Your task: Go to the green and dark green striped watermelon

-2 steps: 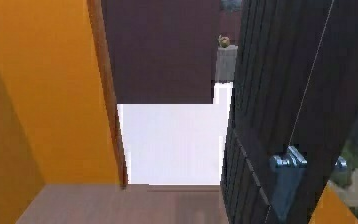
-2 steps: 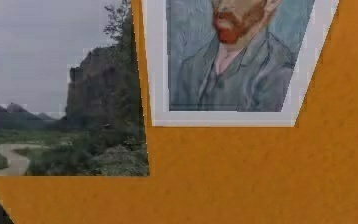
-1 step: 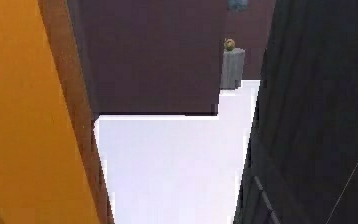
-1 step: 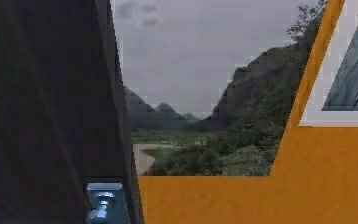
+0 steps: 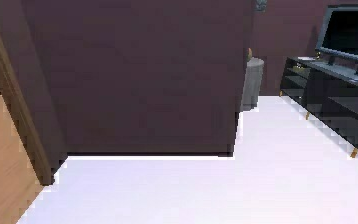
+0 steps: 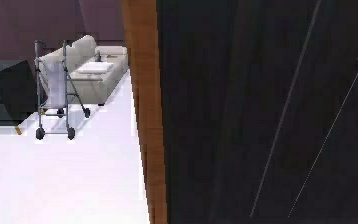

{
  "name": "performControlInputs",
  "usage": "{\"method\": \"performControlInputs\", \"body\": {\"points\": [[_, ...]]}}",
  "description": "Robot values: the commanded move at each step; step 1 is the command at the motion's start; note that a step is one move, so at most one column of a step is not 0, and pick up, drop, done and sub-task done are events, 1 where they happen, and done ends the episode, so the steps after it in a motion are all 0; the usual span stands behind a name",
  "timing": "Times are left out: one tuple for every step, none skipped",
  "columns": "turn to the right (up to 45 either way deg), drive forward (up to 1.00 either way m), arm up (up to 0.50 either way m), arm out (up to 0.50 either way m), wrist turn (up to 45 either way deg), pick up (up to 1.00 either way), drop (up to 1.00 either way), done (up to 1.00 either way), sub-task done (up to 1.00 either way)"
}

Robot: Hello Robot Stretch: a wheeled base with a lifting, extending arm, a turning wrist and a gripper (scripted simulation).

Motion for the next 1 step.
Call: {"method": "performControlInputs", "body": {"points": [[3.0, 0.0, 0.0, 0.0, 0.0, 0.0, 0.0, 0.0, 0.0]]}}
